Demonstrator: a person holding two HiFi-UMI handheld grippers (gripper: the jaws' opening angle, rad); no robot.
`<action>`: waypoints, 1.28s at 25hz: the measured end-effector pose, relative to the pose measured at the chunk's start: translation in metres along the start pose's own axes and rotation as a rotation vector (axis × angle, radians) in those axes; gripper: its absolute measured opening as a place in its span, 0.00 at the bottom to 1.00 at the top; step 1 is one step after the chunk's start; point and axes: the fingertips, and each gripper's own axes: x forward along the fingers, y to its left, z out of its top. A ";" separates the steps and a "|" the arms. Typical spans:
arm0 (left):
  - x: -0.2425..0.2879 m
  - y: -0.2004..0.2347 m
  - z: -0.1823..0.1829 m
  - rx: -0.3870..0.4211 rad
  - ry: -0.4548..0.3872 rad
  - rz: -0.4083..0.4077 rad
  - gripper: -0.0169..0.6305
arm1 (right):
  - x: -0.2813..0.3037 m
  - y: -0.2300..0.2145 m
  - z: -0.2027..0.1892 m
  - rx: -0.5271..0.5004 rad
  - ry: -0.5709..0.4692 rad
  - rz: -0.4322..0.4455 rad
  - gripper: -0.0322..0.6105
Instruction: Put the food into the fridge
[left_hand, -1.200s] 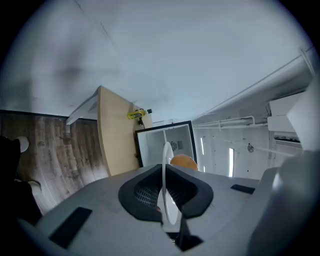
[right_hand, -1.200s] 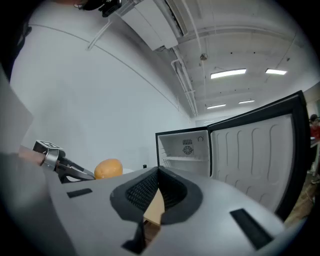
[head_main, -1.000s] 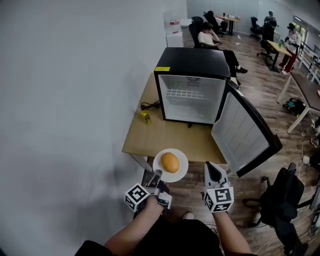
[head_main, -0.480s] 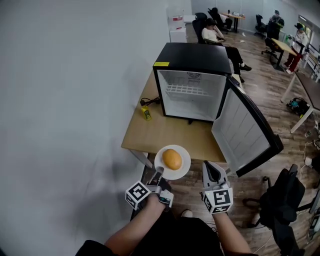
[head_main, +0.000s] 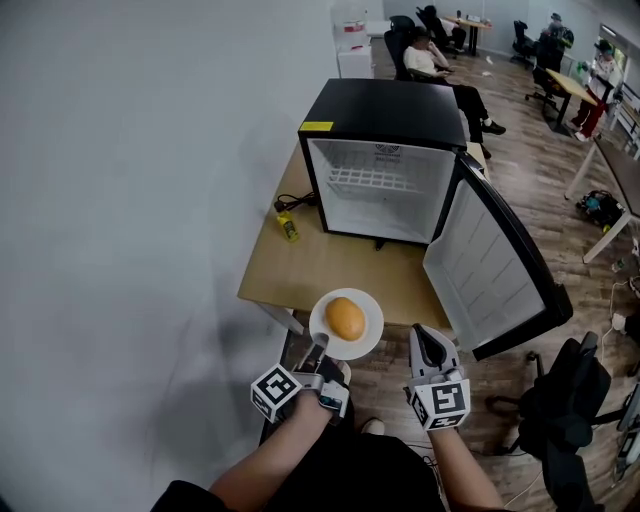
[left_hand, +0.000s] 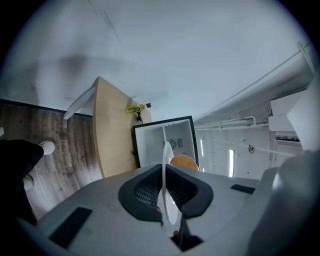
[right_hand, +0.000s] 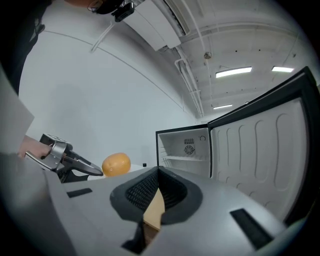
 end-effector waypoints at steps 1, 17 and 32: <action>0.005 -0.001 0.002 -0.001 0.003 -0.003 0.06 | 0.004 -0.003 0.001 0.001 0.000 -0.003 0.14; 0.127 -0.023 0.033 0.001 0.108 -0.010 0.06 | 0.110 -0.046 0.021 0.080 0.036 -0.075 0.14; 0.248 -0.044 0.088 0.031 0.239 -0.023 0.06 | 0.201 -0.075 0.036 0.097 0.049 -0.199 0.14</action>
